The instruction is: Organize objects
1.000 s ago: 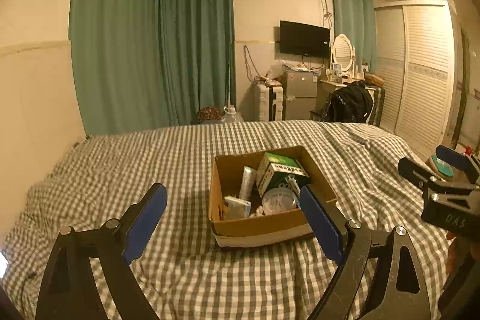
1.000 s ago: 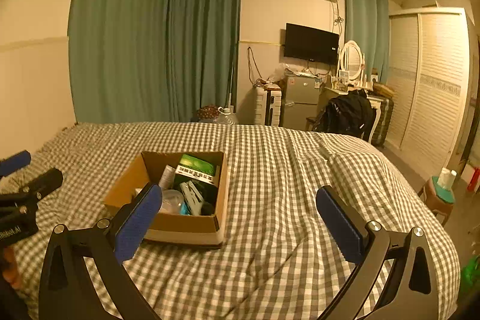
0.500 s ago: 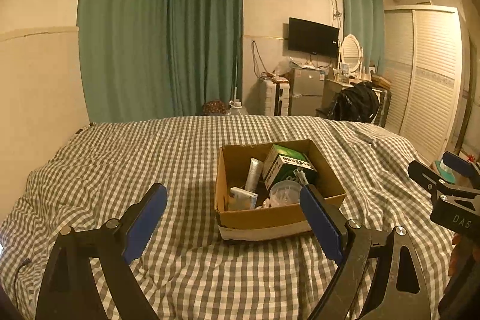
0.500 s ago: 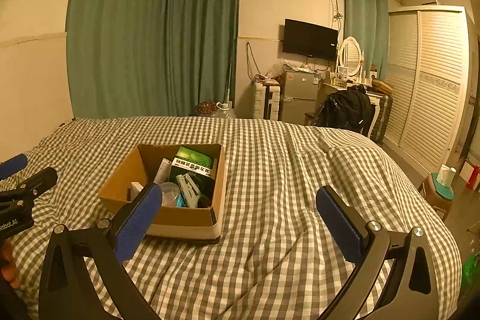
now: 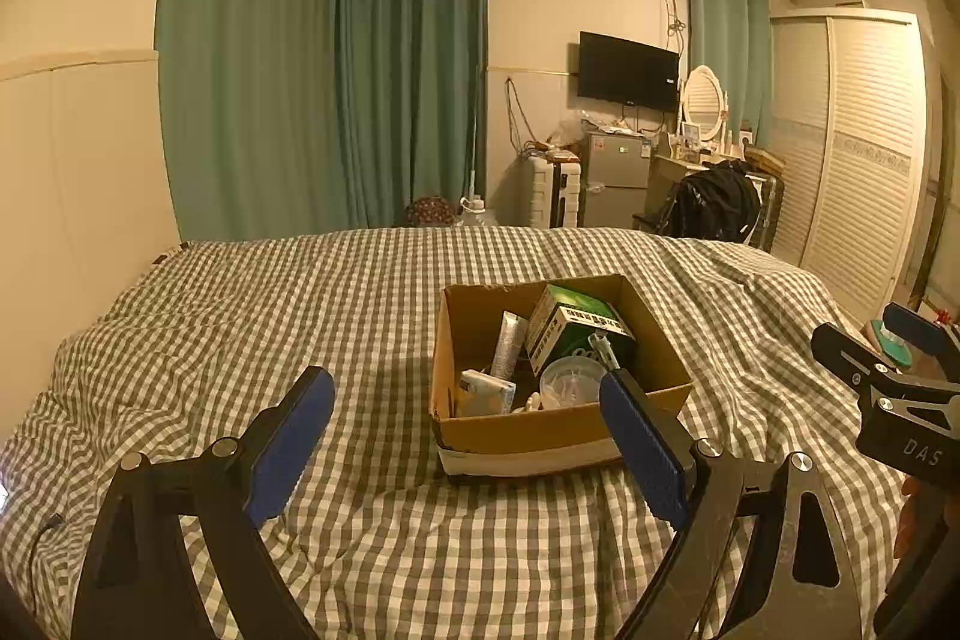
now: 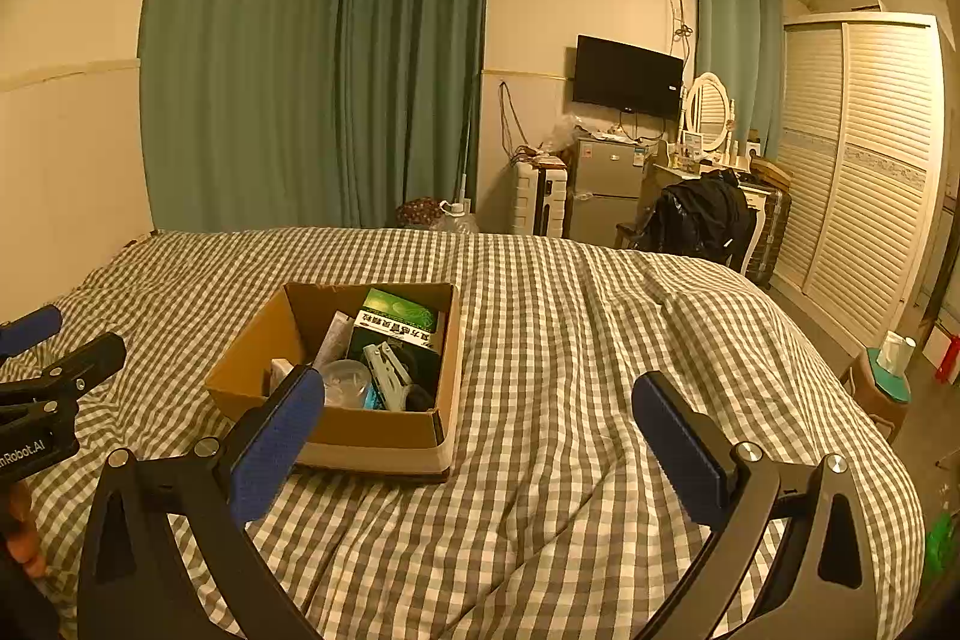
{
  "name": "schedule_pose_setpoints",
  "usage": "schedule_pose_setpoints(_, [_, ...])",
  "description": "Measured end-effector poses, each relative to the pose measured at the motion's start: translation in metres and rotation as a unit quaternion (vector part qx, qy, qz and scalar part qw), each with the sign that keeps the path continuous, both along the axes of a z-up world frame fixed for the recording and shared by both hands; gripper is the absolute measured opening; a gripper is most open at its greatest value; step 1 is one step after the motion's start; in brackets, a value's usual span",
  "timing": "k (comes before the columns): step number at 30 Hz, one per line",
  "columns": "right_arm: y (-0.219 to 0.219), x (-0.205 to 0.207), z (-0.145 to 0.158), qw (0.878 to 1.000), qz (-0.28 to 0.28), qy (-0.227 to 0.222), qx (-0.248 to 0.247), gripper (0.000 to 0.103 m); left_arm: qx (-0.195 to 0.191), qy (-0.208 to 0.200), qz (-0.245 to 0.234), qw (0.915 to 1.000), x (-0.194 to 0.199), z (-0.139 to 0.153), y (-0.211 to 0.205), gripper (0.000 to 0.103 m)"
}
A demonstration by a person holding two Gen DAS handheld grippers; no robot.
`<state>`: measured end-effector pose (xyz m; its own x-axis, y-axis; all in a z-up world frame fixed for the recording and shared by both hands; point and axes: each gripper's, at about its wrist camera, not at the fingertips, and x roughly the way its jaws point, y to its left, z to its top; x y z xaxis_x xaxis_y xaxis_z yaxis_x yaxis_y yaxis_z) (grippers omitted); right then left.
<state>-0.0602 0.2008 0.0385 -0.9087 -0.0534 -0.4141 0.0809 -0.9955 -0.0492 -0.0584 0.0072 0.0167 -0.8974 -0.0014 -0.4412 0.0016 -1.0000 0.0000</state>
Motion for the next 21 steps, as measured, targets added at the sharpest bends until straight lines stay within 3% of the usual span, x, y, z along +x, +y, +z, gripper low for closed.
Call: schedule_pose_setpoints(21, [-0.0046,0.0015,-0.0021,1.000,0.004,-0.001,0.005,0.103,0.000,-0.005,-0.005,1.0000,0.0019,-0.0054,0.0019,0.093])
